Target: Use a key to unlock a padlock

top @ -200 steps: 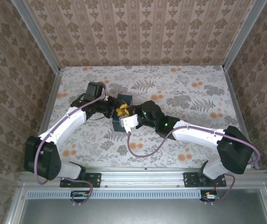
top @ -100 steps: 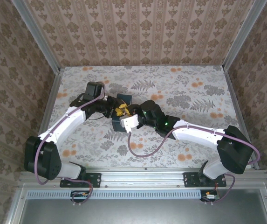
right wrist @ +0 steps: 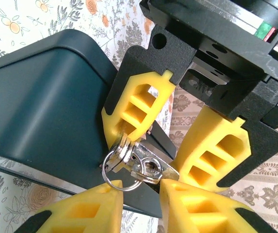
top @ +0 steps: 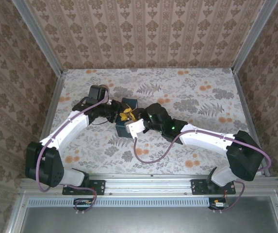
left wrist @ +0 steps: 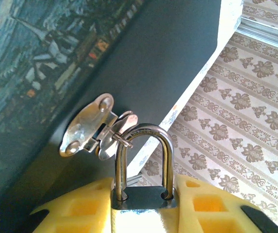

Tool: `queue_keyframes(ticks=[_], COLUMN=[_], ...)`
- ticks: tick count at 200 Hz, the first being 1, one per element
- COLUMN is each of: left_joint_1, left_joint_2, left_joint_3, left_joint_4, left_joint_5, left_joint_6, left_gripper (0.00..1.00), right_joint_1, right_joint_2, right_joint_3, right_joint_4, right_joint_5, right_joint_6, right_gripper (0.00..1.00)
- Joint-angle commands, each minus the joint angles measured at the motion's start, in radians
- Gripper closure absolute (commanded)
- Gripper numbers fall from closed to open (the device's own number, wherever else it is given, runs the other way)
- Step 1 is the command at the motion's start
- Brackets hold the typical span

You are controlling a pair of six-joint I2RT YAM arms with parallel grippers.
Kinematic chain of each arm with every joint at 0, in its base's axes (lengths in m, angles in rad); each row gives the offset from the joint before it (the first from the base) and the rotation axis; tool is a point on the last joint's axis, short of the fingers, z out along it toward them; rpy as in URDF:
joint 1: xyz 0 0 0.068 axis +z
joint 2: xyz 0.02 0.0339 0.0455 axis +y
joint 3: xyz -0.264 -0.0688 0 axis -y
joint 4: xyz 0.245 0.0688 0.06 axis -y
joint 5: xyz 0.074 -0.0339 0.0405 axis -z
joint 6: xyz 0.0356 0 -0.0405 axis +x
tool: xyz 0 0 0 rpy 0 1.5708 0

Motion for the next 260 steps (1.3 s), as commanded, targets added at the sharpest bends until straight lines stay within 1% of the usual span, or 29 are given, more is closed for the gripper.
queue_keyframes(ticks=[1,22,44,101,126,172,236,245,260], left_joint_1=[-0.008,-0.01,-0.012,-0.019,-0.025,-0.029,-0.029,-0.029,-0.029], left_joint_2=[-0.006,-0.007,-0.005,-0.005,-0.003,-0.003,-0.002,-0.004,-0.004], left_joint_3=[0.041,0.04,0.037,0.033,0.029,0.026,0.035,0.037,0.037], left_joint_4=[0.027,0.029,0.03,0.039,0.046,0.054,0.058,0.057,0.056], left_joint_5=[0.085,0.085,0.088,0.089,0.092,0.098,0.102,0.103,0.103], left_joint_6=[0.026,0.026,0.025,0.023,0.021,0.02,0.017,0.018,0.019], left_gripper=[1.0,1.0,1.0,1.0,1.0,1.0,1.0,1.0,1.0], right_joint_1=[-0.001,0.002,0.008,0.024,0.028,0.034,0.01,0.008,0.008], right_joint_2=[0.016,0.021,0.029,0.041,0.046,0.053,0.058,0.059,0.062], right_joint_3=[0.043,0.045,0.043,0.057,0.063,0.08,0.077,0.079,0.079], right_joint_4=[-0.012,-0.005,0.031,0.056,0.065,0.029,0.024,0.021,0.029], right_joint_5=[0.001,-0.003,0.003,0.003,-0.001,-0.001,0.011,0.012,0.011], right_joint_6=[-0.026,-0.03,-0.04,-0.067,-0.066,-0.069,-0.062,-0.062,-0.054], right_gripper=[0.74,0.75,0.74,0.72,0.74,0.78,0.83,0.85,0.92])
